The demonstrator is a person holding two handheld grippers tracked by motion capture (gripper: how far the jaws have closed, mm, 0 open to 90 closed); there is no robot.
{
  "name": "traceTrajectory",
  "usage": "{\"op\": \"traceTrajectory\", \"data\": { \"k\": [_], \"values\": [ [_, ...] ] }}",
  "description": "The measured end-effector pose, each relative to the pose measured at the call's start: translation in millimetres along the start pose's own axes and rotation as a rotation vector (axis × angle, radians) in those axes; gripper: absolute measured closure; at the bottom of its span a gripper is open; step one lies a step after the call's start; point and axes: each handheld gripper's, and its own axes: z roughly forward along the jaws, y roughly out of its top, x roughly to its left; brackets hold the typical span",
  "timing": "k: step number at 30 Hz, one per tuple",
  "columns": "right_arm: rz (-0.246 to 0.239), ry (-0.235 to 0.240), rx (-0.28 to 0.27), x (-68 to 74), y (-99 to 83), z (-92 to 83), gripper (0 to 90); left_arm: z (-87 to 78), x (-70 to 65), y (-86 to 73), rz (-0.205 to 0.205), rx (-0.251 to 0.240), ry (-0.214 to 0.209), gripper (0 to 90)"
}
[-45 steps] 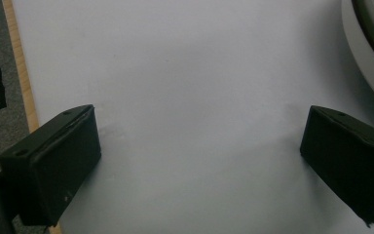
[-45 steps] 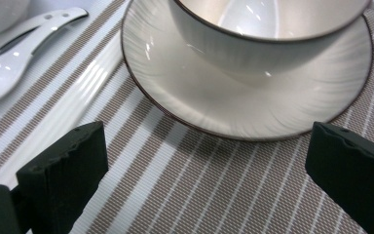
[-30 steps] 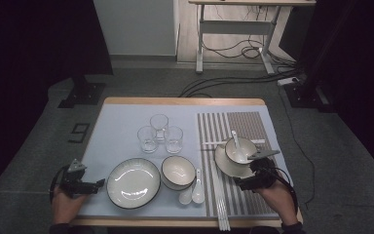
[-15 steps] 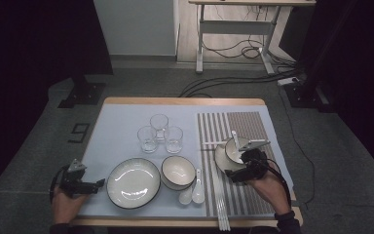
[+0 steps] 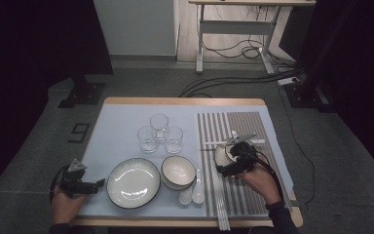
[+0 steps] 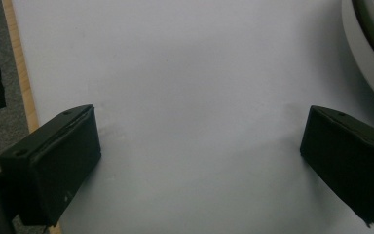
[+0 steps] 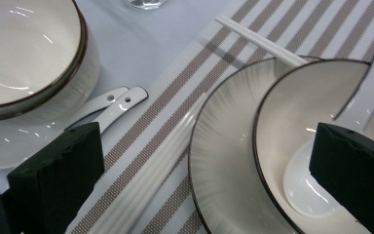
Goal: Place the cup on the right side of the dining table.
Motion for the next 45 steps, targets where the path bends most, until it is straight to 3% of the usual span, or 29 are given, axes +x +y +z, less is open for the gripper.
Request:
{"op": "traceTrajectory", "data": {
  "k": [20,45],
  "values": [
    [-0.021,-0.001,0.016,3.7,35.4,27.9,1.0,0.0,0.1,0.0,-0.001,0.000,0.000,1.0],
    [-0.105,0.002,0.028,8.0,88.3,72.8,1.6,0.1,0.3,0.1,-0.002,0.000,-0.002,0.9]
  ]
}}
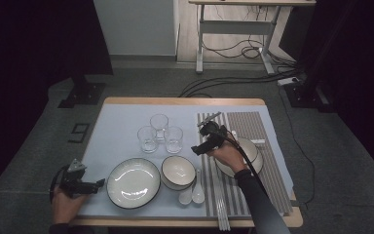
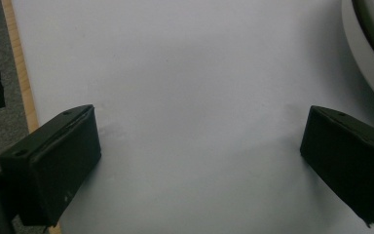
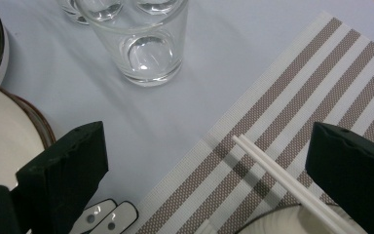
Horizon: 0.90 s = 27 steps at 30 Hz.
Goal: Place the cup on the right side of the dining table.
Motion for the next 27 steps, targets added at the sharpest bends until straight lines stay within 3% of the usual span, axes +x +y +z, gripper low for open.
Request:
{"op": "traceTrajectory", "data": {
  "k": [27],
  "values": [
    [-0.046,0.055,-0.013,13.0,36.3,40.0,4.9,0.0,0.0,0.0,0.000,0.000,0.000,0.9]
  ]
}}
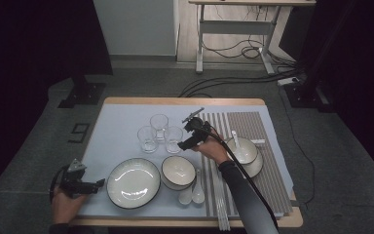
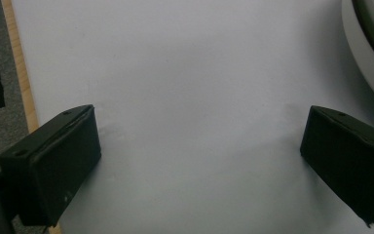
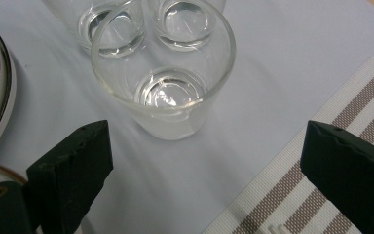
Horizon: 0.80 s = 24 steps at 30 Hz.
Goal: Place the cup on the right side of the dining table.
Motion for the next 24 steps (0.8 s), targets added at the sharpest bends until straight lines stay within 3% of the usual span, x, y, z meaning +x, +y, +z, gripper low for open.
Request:
{"op": "traceTrajectory", "data": {
  "k": [3,14,16,24],
  "values": [
    [-0.004,0.016,-0.016,1.3,3.7,4.8,6.3,0.0,0.0,0.0,0.000,0.000,0.000,0.9],
    [-0.039,0.012,0.009,9.6,14.1,22.9,8.2,0.0,0.0,0.0,0.000,0.000,0.000,0.9],
    [-0.029,0.028,-0.012,10.7,15.7,25.3,9.0,0.0,0.0,-0.1,0.000,0.000,0.000,0.9],
    [-0.029,0.033,-0.008,12.2,16.7,39.3,10.1,0.0,0.0,0.0,0.000,0.000,0.000,0.9]
  ]
}}
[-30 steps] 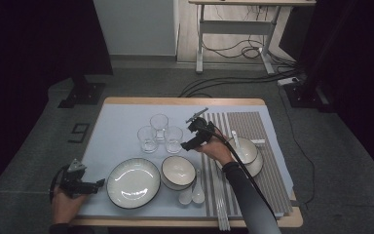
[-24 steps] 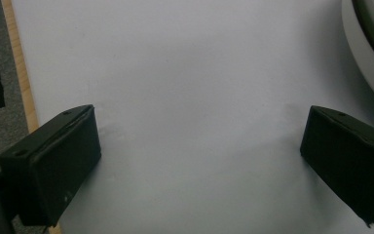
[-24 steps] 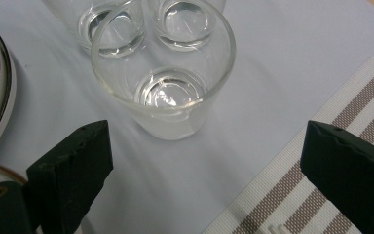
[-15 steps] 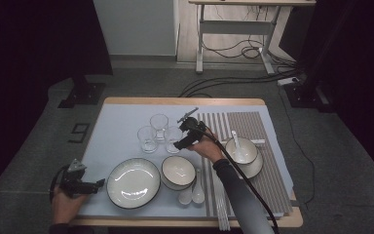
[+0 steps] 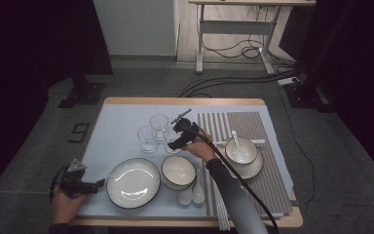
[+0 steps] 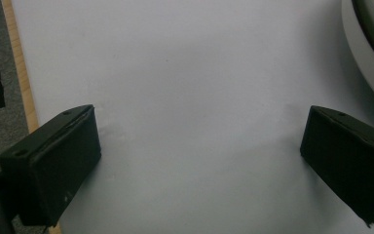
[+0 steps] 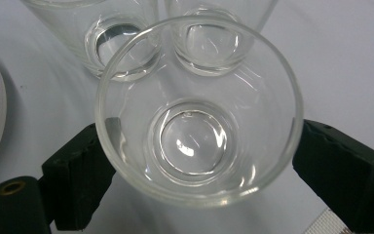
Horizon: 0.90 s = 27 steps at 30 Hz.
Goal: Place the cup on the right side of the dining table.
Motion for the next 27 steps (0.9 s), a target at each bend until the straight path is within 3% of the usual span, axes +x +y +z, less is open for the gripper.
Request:
{"op": "traceTrajectory", "data": {
  "k": [11,27],
  "values": [
    [-0.026,-0.006,-0.011,5.2,10.3,7.6,15.6,0.0,0.1,0.0,0.000,0.000,0.000,0.9],
    [-0.008,-0.048,0.017,8.6,10.4,4.3,17.5,0.0,0.1,0.0,0.000,0.000,0.000,0.9]
  ]
}}
